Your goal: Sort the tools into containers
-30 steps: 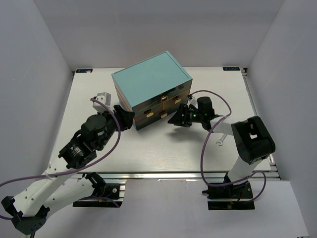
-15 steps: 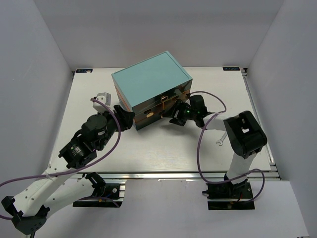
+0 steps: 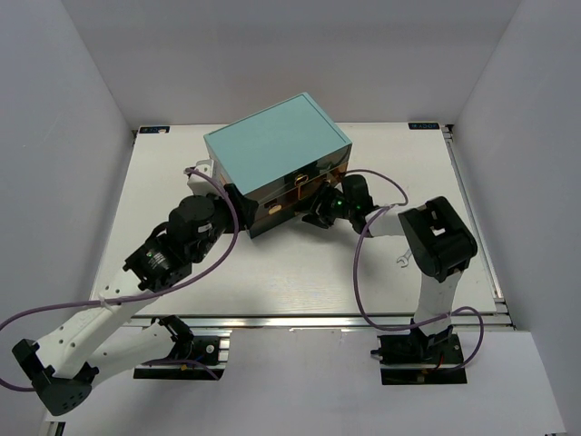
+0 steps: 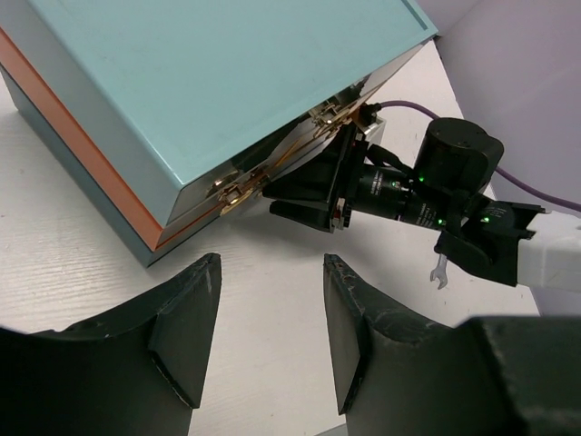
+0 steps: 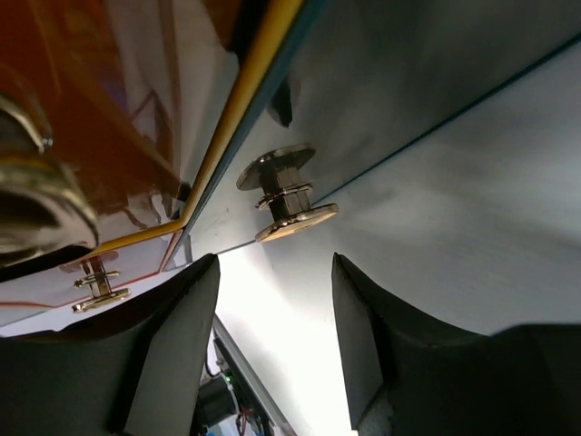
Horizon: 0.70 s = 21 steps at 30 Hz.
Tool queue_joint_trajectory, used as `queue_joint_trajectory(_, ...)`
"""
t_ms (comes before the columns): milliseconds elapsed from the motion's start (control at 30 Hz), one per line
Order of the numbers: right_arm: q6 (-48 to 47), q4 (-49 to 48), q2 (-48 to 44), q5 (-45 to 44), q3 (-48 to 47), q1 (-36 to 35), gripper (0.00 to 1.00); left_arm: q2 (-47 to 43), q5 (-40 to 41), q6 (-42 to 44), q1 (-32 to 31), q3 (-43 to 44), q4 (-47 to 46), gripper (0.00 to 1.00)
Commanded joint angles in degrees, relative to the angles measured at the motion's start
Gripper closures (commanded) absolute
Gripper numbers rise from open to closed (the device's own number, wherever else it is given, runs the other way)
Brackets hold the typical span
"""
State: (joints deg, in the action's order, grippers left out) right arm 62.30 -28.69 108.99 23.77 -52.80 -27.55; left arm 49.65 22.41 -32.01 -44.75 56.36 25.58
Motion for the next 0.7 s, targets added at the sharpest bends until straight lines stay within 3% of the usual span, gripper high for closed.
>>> queue_joint_trajectory(0,2.0,-3.6,2.4,-1.8,-3.5,-0.2,0.43,0.2,-1.0,-0.2,0.0,2.9,-0.7,0.41)
queue_joint_trajectory(333,5.1,-2.3,2.5,-5.1,-3.3,-0.2,0.48,-0.4,-0.2,-0.9,-0.1,3.6,0.1,0.42)
queue_joint_trajectory(667,7.3,-2.3,-5.6,-7.7,6.0,0.2,0.46,-1.1,-0.2,-1.4,-0.1,3.4,0.3,0.42)
